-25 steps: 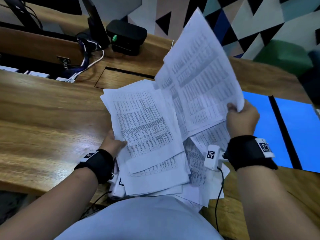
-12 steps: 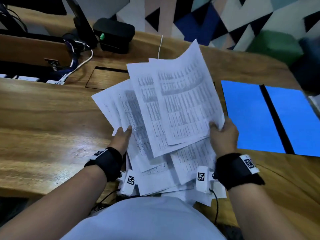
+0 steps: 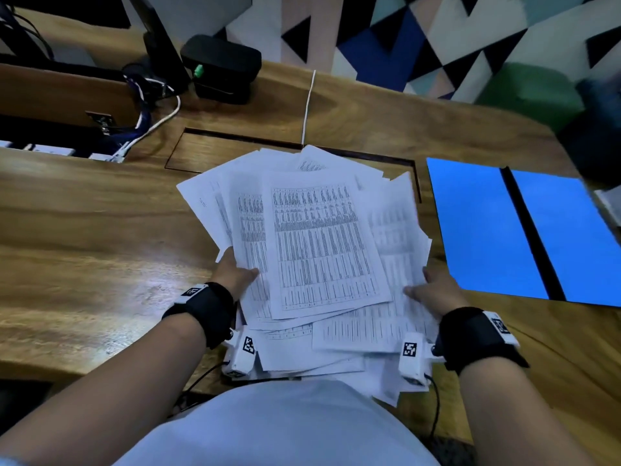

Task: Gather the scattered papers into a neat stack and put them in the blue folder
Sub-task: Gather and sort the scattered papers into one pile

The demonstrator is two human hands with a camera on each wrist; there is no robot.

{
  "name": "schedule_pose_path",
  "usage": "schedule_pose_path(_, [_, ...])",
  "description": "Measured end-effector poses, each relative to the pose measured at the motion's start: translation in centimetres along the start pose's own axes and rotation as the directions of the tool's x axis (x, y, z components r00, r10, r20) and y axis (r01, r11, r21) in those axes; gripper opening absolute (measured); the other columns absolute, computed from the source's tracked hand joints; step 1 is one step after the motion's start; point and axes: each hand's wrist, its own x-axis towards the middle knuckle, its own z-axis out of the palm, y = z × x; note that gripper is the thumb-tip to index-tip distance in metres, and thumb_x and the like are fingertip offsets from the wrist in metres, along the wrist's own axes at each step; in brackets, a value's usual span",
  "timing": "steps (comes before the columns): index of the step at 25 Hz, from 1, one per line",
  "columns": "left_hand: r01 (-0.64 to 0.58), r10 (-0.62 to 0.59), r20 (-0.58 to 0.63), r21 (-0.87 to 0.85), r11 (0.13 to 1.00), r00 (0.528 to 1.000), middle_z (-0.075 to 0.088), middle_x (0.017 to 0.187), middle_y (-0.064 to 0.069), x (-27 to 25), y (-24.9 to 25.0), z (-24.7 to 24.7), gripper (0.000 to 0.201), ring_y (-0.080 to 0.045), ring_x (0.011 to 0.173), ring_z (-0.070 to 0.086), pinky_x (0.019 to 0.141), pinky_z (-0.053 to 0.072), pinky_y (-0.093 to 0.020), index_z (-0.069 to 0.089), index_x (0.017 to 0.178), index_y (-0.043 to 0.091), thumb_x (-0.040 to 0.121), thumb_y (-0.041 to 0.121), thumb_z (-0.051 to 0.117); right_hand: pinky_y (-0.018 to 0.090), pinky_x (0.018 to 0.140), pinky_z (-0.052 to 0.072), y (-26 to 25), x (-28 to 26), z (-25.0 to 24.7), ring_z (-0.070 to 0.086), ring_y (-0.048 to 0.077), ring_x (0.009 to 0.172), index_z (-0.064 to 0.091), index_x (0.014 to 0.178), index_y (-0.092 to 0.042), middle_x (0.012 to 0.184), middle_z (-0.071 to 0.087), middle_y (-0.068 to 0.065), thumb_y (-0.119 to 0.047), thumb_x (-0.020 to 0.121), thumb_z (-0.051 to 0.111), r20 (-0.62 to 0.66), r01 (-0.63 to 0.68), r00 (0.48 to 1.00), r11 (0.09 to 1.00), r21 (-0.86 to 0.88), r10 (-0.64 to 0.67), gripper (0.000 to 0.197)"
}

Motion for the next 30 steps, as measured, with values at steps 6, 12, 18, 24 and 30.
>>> schedule_pose_path(6, [-0.001,0.001,0.054,0.013,1.0,0.999,0.058,0.119,-0.014,-0.5,0.1,0.0,0.048,-0.028,0.109,0.057,0.09,0.043,-0.032,0.041,0.134,0.006,0.089,-0.002,0.056,0.027,0.074,0.041,-4.3,0.9,2.5,0.057,0.031,0.101,0.058,0.115,0.002,0.112,0.058,0.018,-0.006,0.093,0.048,0.129,0.069,0.99,0.997,-0.045,-0.062,0.026])
schedule_pose_path(12, [0.023,-0.023,0.031,0.004,1.0,0.999,0.044,0.145,-0.01,-0.6,0.7,0.3,0.066,-0.029,0.135,0.04,0.1,0.034,-0.033,0.032,0.145,0.006,0.095,0.049,0.042,0.031,0.092,0.041,-5.8,0.9,5.3,0.053,0.031,0.114,0.051,0.123,-0.001,0.129,0.051,0.021,-0.03,0.097,0.047,0.076,0.071,0.994,0.997,0.04,-0.073,0.039])
schedule_pose_path(18, [0.014,-0.019,0.118,0.038,0.999,0.993,0.058,0.129,-0.011,-0.9,0.2,0.1,0.068,-0.028,0.114,0.057,0.099,0.045,-0.041,0.038,0.137,0.01,0.078,-0.004,0.07,0.035,0.093,0.043,-6.3,0.6,8.1,0.053,0.035,0.115,0.04,0.13,0.0,0.127,0.053,0.021,-0.007,0.095,0.043,-0.004,0.229,0.973,0.972,-0.041,-0.23,0.035])
schedule_pose_path(24, [0.011,-0.007,0.079,-0.05,0.999,0.997,0.054,0.131,-0.001,-2.0,1.6,0.3,0.066,-0.029,0.115,0.057,0.1,0.044,-0.046,0.037,0.14,0.01,0.084,0.018,0.071,0.037,0.099,0.042,-5.1,0.8,7.8,0.052,0.033,0.115,0.046,0.124,0.006,0.125,0.054,0.02,0.0,0.09,0.043,0.156,0.241,0.963,0.962,-0.128,-0.22,0.035])
schedule_pose_path(30, [0.105,-0.116,-0.061,-0.158,0.982,0.991,0.067,0.112,-0.017,-0.4,0.7,-2.5,0.038,-0.035,0.096,0.065,0.087,0.051,-0.046,0.06,0.114,0.0,0.078,0.0,0.073,0.045,0.103,0.036,-0.4,1.9,4.8,0.038,0.033,0.129,0.041,0.13,-0.005,0.135,0.04,0.016,-0.035,0.075,0.074,-0.407,-0.207,0.884,0.973,0.102,0.231,0.071])
